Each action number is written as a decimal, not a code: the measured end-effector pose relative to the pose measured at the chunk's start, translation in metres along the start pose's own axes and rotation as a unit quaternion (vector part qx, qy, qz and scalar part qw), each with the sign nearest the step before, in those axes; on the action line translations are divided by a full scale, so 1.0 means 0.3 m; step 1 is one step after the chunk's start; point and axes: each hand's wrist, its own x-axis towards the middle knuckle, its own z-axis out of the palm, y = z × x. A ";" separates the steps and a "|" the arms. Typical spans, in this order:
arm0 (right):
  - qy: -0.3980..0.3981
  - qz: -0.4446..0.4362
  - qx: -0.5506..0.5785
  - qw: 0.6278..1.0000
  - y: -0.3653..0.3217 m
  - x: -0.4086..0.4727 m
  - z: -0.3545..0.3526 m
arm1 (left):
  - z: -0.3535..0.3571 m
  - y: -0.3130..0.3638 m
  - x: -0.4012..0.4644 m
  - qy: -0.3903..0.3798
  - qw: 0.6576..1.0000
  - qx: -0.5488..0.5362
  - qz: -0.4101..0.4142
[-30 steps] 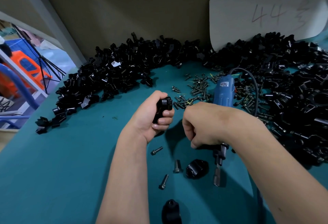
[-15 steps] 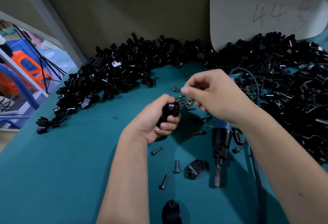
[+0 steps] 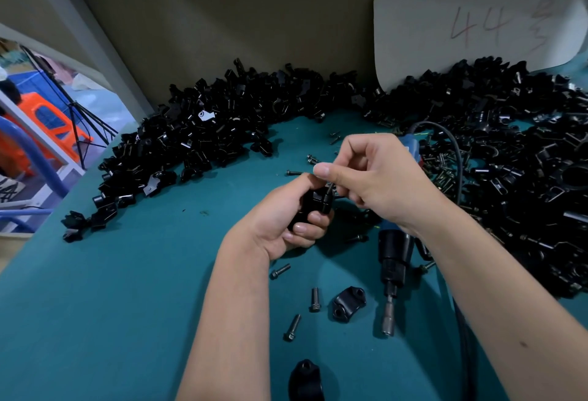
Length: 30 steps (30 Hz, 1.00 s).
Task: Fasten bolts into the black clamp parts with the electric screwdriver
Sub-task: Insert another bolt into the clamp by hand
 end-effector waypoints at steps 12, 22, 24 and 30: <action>-0.022 -0.024 -0.026 0.999 0.002 0.003 -0.020 | 0.026 0.012 -0.006 -0.037 0.999 -0.031 -0.007; -0.077 0.013 0.032 0.996 0.018 0.001 -0.048 | 0.014 0.015 -0.010 -0.045 0.997 -0.070 -0.003; -0.079 0.007 0.053 0.995 0.022 -0.001 -0.047 | 0.017 0.018 -0.011 -0.054 0.995 -0.080 0.004; -0.063 0.028 0.094 0.993 0.017 0.000 -0.050 | 0.010 0.017 -0.008 -0.064 0.992 -0.105 0.009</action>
